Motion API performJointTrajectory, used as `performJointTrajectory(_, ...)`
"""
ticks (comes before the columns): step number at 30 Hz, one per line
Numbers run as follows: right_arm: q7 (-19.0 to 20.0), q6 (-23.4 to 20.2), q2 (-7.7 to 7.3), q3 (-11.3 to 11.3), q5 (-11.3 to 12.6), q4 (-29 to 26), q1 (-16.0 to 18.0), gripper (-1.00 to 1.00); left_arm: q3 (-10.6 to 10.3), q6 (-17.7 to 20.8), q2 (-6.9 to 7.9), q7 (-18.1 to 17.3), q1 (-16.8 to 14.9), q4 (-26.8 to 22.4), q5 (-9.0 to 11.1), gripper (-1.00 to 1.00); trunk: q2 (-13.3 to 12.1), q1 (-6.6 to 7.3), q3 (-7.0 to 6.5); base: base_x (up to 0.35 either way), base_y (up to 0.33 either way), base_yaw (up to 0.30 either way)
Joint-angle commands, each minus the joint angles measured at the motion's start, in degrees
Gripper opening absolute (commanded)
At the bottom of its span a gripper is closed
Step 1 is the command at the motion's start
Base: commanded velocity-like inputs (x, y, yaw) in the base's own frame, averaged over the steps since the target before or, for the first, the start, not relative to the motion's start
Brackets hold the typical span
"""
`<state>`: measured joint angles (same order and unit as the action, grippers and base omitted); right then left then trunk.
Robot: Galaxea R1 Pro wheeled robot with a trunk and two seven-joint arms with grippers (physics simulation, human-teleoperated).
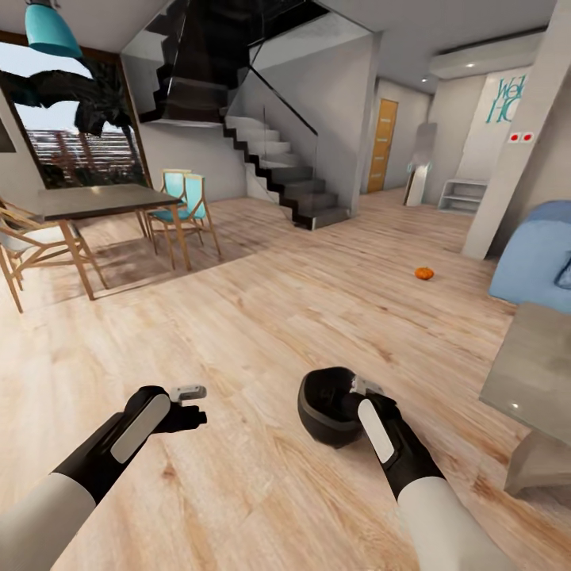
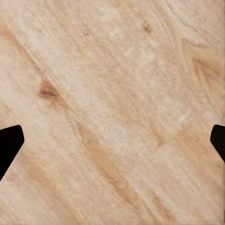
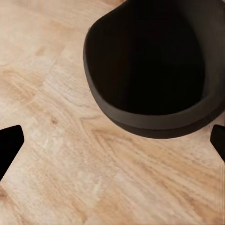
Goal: Place each of the two pumpkins and all three candles from the living room inside a cabinet in the living room (use any cabinet), then make sure every cabinet is closed, and position the cauldron so it is next to a table in the living room.
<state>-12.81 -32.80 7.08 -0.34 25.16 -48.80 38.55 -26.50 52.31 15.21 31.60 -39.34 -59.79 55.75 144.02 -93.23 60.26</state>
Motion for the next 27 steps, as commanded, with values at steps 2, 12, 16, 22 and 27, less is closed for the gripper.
performJointTrajectory(2,-0.47,-0.16,0.04,-0.04,0.60,-0.06,0.04,1.00,-0.19,0.02,0.08,0.58,-0.04,-0.10,0.63,1.00,0.02,0.01,-0.03,0.005,0.001,-0.269)
performJointTrajectory(12,-0.47,-0.16,0.04,-0.09,0.60,0.02,0.04,1.00,-0.22,-0.01,0.08,0.57,-0.04,-0.10,0.66,1.00,0.02,0.01,-0.47,0.001,0.000,-0.269)
performJointTrajectory(16,-0.47,-0.16,0.00,-0.09,0.57,0.02,0.04,1.00,-0.22,-0.01,0.08,0.57,-0.04,-0.10,0.66,1.00,0.02,0.01,-0.65,0.000,0.000,-0.269)
performJointTrajectory(22,-0.47,-0.16,-0.11,-0.10,0.59,0.02,0.04,1.00,-0.22,0.01,0.08,0.57,-0.03,-0.07,0.67,1.00,0.02,0.01,-0.92,0.000,0.000,-0.269)
performJointTrajectory(27,-0.47,-0.16,-0.15,-0.10,0.57,0.03,0.04,1.00,-0.22,0.03,0.08,0.57,-0.04,-0.07,0.65,1.00,0.02,0.01,-1.14,0.000,0.000,-0.269)
